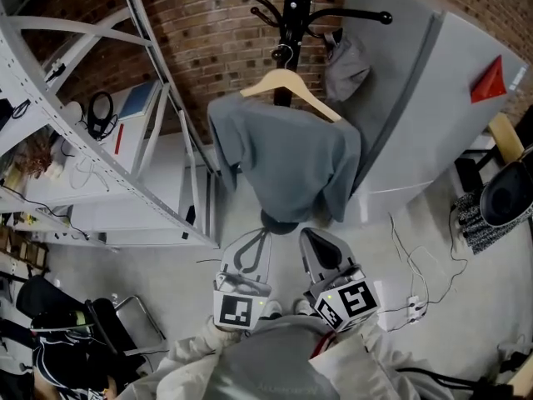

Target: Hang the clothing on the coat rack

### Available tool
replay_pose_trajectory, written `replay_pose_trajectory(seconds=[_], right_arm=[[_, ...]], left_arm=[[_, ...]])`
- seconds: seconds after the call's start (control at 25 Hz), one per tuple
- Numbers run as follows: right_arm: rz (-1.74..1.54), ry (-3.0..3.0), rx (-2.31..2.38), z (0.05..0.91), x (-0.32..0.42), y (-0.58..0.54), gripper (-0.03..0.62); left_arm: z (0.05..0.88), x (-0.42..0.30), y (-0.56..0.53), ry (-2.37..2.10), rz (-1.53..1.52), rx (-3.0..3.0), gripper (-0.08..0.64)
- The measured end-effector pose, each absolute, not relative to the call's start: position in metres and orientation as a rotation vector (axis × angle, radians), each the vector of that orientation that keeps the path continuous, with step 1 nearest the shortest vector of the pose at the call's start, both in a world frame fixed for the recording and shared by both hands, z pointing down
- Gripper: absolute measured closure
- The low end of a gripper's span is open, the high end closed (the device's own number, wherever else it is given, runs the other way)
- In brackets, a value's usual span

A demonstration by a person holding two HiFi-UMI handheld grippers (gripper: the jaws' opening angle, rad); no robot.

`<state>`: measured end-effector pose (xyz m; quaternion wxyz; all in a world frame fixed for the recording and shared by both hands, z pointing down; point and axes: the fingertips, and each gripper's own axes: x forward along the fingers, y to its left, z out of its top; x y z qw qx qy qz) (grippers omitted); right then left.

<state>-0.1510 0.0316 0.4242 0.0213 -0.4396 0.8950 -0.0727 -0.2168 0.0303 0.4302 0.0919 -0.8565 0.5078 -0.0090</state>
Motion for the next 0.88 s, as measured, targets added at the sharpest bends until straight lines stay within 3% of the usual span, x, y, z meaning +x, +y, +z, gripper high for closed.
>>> replay_pose_trajectory(seconds=[0.88], right_arm=[[-0.206,2.788,-1.329,0.421,-0.11,0.011,0.569]], left_arm=[[0.423,-0.169,0.013,1.483,-0.095,-2.458,0.551]])
